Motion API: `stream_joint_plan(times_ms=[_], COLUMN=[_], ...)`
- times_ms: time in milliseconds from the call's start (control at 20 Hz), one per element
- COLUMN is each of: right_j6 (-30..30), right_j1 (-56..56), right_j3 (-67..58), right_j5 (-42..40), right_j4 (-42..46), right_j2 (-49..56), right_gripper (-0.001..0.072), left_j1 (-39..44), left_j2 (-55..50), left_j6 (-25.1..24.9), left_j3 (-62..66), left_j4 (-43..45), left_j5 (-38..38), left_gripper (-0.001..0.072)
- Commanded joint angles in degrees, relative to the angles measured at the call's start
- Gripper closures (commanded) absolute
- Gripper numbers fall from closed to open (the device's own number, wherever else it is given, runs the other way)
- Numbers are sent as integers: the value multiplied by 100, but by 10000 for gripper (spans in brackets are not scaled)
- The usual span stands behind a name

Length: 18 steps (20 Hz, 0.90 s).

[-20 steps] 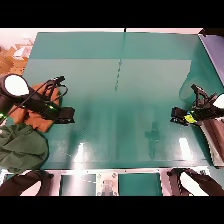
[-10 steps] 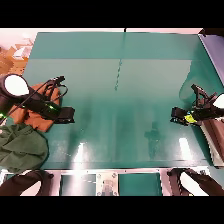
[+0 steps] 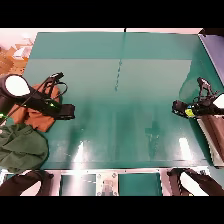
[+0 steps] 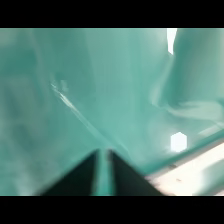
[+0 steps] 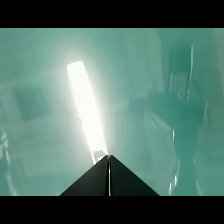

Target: Fold the shirts.

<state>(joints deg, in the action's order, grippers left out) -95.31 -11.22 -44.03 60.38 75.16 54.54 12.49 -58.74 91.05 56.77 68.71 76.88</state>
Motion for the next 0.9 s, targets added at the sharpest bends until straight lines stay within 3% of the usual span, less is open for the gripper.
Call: stream_joint_plan(times_ms=[0, 100, 150, 250, 500, 750, 800, 850], right_j6=[-9, -22, -22, -22, 0, 0, 0, 0], right_j1=[-2, 0, -2, 2, 2, 2, 2, 2], right_j3=[2, 2, 2, 9, 9, 9, 9, 7], right_j5=[-374, -420, -492, -737, -752, -831, -831, -828], right_j4=[-35, -192, -262, -332, -382, -380, -382, -382], right_j2=[-4, -4, -2, 2, 2, 2, 2, 2], right_gripper=[697, 697, 697, 695, 635, 638, 639, 640], left_j1=[-7, -98, -245, -715, -1445, -1469, -1469, -1467], left_j2=[-15, -22, -28, -57, -286, -1471, -1600, -1626], left_j6=[57, 367, 535, 535, 660, 643, 640, 625], left_j3=[0, -33, -105, -463, -1687, -1714, -1679, -1580], left_j4=[2275, 3851, 4190, 4181, 3722, 3917, 3930, 3928], left_j5=[-511, -557, -671, -1246, -3574, -4271, -4207, -3967], left_gripper=[-3, -3, -3, -3, 14, 19, 300, 676])
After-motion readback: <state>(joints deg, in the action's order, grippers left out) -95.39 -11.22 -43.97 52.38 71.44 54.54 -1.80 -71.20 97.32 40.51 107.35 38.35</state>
